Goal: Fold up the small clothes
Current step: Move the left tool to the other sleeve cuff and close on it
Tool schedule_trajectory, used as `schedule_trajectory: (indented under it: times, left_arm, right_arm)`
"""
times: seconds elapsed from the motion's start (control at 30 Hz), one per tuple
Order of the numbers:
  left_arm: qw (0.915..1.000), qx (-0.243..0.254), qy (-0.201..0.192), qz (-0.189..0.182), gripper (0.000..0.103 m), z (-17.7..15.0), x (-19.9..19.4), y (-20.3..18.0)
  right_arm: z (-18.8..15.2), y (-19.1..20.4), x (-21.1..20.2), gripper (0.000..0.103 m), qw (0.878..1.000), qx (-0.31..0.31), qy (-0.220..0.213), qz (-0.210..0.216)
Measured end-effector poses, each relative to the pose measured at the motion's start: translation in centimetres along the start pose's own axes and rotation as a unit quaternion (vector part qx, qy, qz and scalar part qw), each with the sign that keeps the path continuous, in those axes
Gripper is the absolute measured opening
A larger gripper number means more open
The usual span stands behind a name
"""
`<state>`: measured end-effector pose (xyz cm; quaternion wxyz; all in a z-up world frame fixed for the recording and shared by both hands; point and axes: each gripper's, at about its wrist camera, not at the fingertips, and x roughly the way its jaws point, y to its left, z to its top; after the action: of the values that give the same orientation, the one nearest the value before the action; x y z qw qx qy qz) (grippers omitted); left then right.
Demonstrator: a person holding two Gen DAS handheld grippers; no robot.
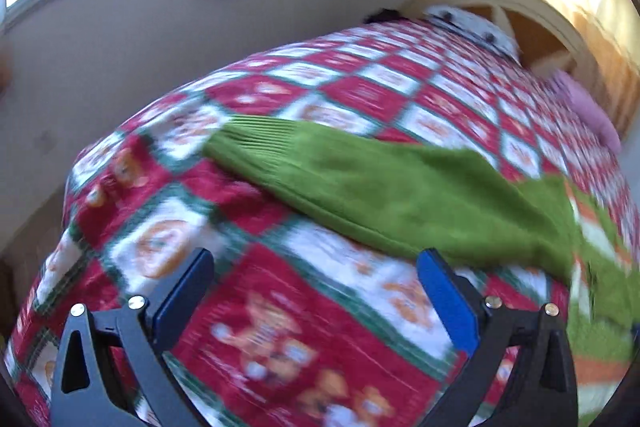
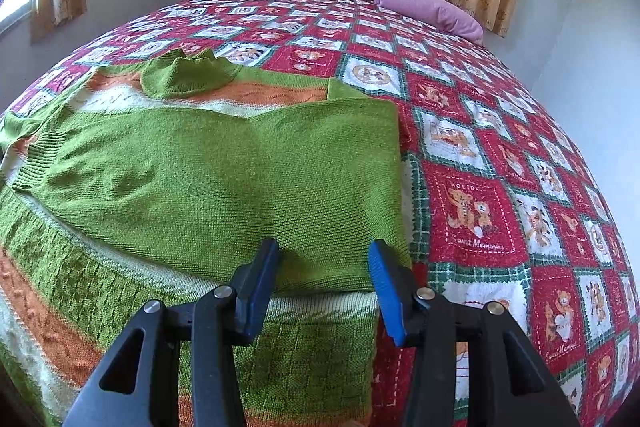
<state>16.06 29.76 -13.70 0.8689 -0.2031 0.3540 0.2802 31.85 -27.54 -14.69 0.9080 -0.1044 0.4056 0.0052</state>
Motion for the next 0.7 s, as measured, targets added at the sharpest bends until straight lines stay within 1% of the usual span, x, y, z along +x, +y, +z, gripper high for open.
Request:
schedule_trajectory:
  times: [0.07,0.13,0.27,0.33,0.43,0.53,0.6,0.7]
  left_arm:
    - [0.9987,-0.051,-0.008,0.001,0.103,1.0,0.5,2.4]
    - [0.9945,-0.104,-0.016,-0.005,0.103,2.1,1.1,4.6]
    - [0.9868,-0.158,-0.028,-0.026,0.102,3.5,1.9,6.3]
    - [0.9845,-0.168,-0.028,-0.040,0.100,3.8,2.1,6.3]
    - [0.9818,-0.177,-0.026,-0.066,0.093,4.3,2.7,6.2]
    - [0.9792,-0.186,-0.016,-0.079,0.092,4.5,3.4,6.0]
    - [0.9758,-0.200,-0.008,-0.088,0.091,4.3,3.8,6.2]
    - [0.9694,-0.221,-0.002,-0.106,0.083,4.0,4.6,6.3]
  right_arm:
    - [0.0,0.0,0.0,0.048,1.000,-0.001,-0.001,-0.001]
    - [0.0,0.0,0.0,0.048,1.000,-0.002,-0.001,-0.002]
    - [-0.1,0.1,0.0,0.048,1.000,-0.003,-0.002,-0.004]
    - [-0.1,0.1,0.0,0.048,1.000,-0.003,-0.002,-0.004]
    - [-0.1,0.1,0.0,0.048,1.000,-0.004,-0.003,-0.006]
    - [-0.1,0.1,-0.1,0.048,1.000,-0.004,-0.003,-0.006]
    - [-0.1,0.1,-0.1,0.048,1.000,-0.004,-0.003,-0.006]
    - [-0.1,0.1,-0.1,0.048,1.000,-0.004,-0.003,-0.006]
